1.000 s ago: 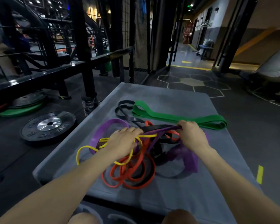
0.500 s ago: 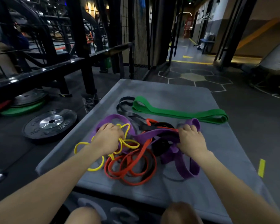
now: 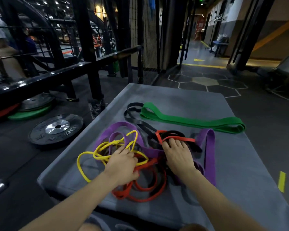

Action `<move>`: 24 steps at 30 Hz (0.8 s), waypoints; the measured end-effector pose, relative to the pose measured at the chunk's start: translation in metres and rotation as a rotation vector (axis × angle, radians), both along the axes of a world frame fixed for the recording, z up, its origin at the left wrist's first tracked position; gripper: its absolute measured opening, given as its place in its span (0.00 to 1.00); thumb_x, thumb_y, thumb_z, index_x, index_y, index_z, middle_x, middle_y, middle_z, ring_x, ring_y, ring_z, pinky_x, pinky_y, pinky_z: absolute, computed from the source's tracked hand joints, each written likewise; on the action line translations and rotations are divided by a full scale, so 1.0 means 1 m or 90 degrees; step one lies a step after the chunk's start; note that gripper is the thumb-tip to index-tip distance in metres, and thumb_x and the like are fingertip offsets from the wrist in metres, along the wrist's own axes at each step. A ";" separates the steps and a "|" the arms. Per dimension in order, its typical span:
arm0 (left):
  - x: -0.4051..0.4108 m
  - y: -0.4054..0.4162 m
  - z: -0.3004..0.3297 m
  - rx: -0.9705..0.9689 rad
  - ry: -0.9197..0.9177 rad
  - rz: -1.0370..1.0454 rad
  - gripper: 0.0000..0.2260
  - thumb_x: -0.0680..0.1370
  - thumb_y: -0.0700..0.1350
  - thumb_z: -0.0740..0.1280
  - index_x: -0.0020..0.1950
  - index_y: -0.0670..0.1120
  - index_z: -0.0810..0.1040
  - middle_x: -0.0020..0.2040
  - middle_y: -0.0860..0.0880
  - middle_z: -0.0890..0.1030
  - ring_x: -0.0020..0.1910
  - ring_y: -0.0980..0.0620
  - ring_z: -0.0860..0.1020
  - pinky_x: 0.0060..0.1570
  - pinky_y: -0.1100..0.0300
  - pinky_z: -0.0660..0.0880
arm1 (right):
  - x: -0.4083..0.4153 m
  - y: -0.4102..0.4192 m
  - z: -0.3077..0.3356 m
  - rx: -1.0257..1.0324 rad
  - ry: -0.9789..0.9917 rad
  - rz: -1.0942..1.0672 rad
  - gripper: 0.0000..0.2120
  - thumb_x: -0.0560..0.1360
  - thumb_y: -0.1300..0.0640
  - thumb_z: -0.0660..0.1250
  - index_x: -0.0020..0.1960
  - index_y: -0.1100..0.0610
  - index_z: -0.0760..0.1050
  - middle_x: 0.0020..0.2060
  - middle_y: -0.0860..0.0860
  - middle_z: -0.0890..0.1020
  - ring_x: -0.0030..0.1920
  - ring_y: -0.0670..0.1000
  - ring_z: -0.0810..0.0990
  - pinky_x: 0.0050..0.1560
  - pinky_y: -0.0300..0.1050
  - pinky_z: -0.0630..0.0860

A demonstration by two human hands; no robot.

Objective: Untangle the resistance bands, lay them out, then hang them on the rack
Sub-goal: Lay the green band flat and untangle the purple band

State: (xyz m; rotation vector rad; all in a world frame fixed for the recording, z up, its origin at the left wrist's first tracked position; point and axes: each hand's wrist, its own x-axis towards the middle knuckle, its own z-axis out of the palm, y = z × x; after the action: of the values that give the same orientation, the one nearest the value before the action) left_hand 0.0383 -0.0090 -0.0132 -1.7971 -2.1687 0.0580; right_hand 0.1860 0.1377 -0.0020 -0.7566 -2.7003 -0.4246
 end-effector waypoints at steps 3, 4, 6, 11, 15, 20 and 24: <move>-0.003 -0.001 -0.003 0.023 -0.015 -0.019 0.15 0.62 0.56 0.55 0.27 0.51 0.78 0.28 0.53 0.77 0.33 0.53 0.79 0.47 0.62 0.77 | 0.003 -0.001 0.000 0.028 0.023 0.033 0.11 0.65 0.58 0.58 0.43 0.54 0.76 0.38 0.52 0.78 0.37 0.56 0.78 0.37 0.48 0.76; -0.005 -0.002 -0.002 0.032 -0.022 -0.016 0.14 0.63 0.55 0.55 0.28 0.51 0.77 0.28 0.53 0.77 0.32 0.54 0.79 0.42 0.65 0.77 | 0.003 -0.001 0.001 0.021 0.023 0.031 0.09 0.65 0.58 0.62 0.44 0.54 0.76 0.39 0.52 0.78 0.38 0.56 0.78 0.37 0.48 0.76; -0.012 -0.006 0.004 0.048 -0.034 0.006 0.13 0.65 0.55 0.55 0.31 0.52 0.77 0.30 0.54 0.78 0.32 0.54 0.79 0.36 0.66 0.75 | 0.002 -0.001 0.001 -0.025 0.014 0.027 0.15 0.59 0.58 0.74 0.45 0.54 0.77 0.39 0.52 0.78 0.38 0.56 0.79 0.37 0.48 0.77; -0.026 -0.020 0.016 0.052 -0.069 0.088 0.14 0.68 0.54 0.58 0.47 0.52 0.77 0.40 0.52 0.83 0.41 0.50 0.82 0.40 0.59 0.76 | 0.000 -0.001 0.006 -0.119 0.035 0.069 0.21 0.50 0.54 0.82 0.39 0.53 0.77 0.35 0.49 0.80 0.36 0.54 0.80 0.35 0.44 0.77; -0.037 -0.030 0.026 0.037 -0.091 0.077 0.22 0.70 0.53 0.53 0.60 0.52 0.75 0.56 0.52 0.81 0.54 0.47 0.79 0.51 0.54 0.73 | -0.006 -0.002 0.027 -0.238 0.101 0.111 0.13 0.67 0.55 0.74 0.48 0.60 0.76 0.46 0.56 0.81 0.50 0.59 0.78 0.48 0.50 0.73; -0.056 -0.043 0.051 0.115 -0.196 0.120 0.22 0.69 0.55 0.52 0.58 0.53 0.76 0.55 0.51 0.80 0.56 0.46 0.77 0.52 0.53 0.72 | -0.003 0.003 0.062 -0.441 0.360 0.093 0.12 0.74 0.58 0.68 0.53 0.62 0.70 0.40 0.53 0.76 0.43 0.57 0.76 0.39 0.44 0.63; -0.070 -0.049 0.061 0.122 -0.209 0.200 0.13 0.71 0.52 0.57 0.50 0.49 0.75 0.50 0.49 0.80 0.54 0.44 0.76 0.49 0.53 0.69 | 0.002 0.010 0.066 -0.407 0.399 0.021 0.20 0.75 0.59 0.66 0.66 0.60 0.67 0.52 0.55 0.78 0.51 0.56 0.77 0.43 0.44 0.68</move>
State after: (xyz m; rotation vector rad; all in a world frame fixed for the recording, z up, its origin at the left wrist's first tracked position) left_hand -0.0315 -0.0583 0.0477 -1.4288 -2.5661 -0.3844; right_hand 0.1881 0.1482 0.0636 -0.8182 -2.2149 0.6232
